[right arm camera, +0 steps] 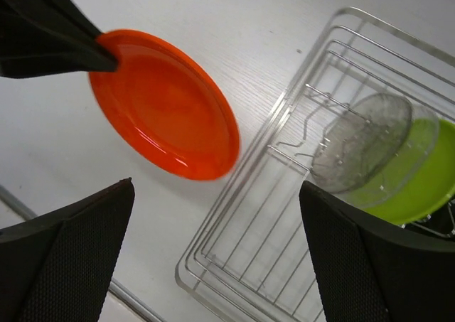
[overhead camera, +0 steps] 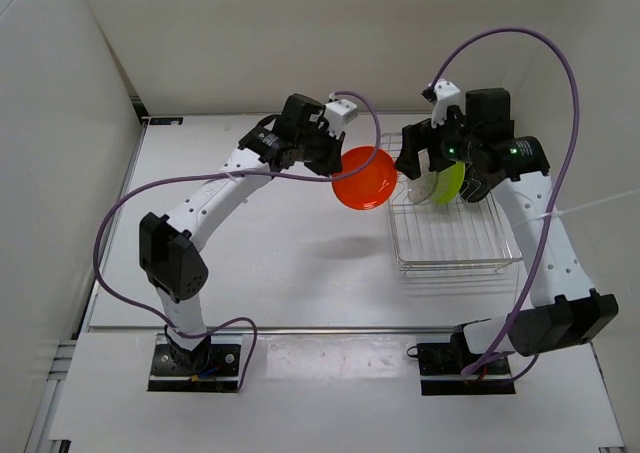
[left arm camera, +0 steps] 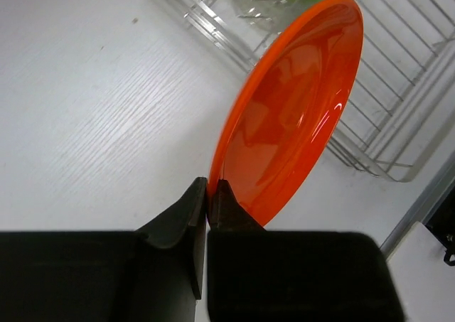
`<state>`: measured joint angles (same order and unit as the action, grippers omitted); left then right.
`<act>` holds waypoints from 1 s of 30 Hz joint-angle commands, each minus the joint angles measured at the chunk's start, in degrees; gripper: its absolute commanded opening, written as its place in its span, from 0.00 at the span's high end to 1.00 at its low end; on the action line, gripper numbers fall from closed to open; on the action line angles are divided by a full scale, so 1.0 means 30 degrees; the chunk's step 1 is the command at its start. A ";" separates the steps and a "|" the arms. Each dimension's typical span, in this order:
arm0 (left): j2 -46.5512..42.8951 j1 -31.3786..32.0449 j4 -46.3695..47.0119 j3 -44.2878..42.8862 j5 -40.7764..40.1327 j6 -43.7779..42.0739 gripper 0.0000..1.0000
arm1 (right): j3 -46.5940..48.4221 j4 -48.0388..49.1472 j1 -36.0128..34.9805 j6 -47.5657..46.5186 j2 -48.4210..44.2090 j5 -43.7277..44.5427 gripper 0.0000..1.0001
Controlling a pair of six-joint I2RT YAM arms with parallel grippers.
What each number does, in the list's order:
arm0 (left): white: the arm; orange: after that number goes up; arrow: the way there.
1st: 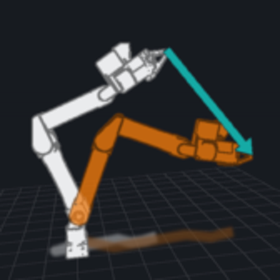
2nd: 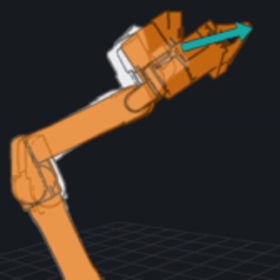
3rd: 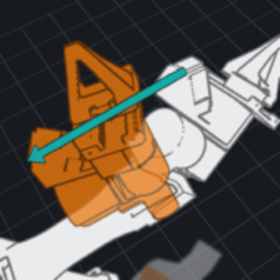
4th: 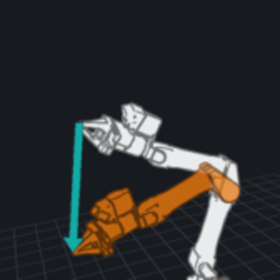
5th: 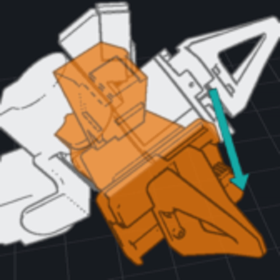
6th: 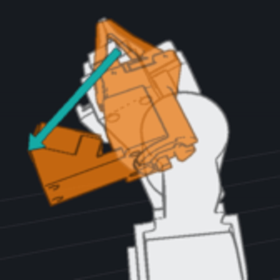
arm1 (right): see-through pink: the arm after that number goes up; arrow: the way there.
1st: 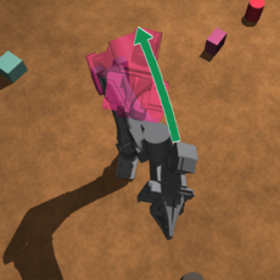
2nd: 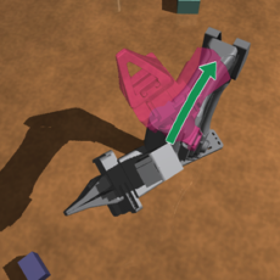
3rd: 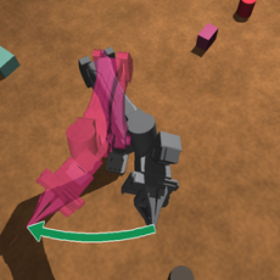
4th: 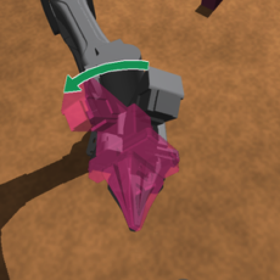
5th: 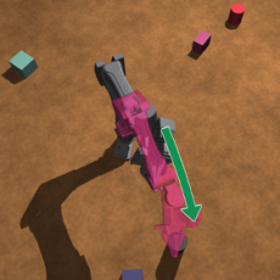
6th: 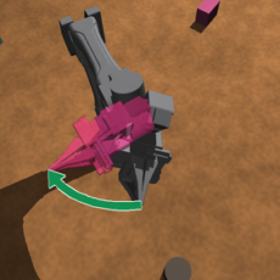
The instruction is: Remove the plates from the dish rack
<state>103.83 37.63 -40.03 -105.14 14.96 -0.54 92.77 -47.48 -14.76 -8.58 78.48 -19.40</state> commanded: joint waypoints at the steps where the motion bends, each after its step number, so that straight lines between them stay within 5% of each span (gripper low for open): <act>1: -0.0130 -0.1143 0.1068 0.0243 -0.0332 0.1436 0.89 | -0.0045 0.1326 0.0730 0.1041 -0.0729 0.1835 0.00; 16: 0.5932 -0.4630 0.0512 -0.1134 0.5733 0.1821 0.89 | -0.1684 0.2059 0.1113 0.0457 -0.1813 0.3185 0.00; 30: 0.8131 -0.4808 -0.0777 -0.1601 0.6409 0.0706 0.89 | -0.2858 0.2439 0.1113 0.0457 -0.2780 0.2394 0.00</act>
<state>127.33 23.00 -42.06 -107.42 31.42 2.83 84.47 -42.74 -11.60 -6.90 72.97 -10.85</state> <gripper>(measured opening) 0.153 0.998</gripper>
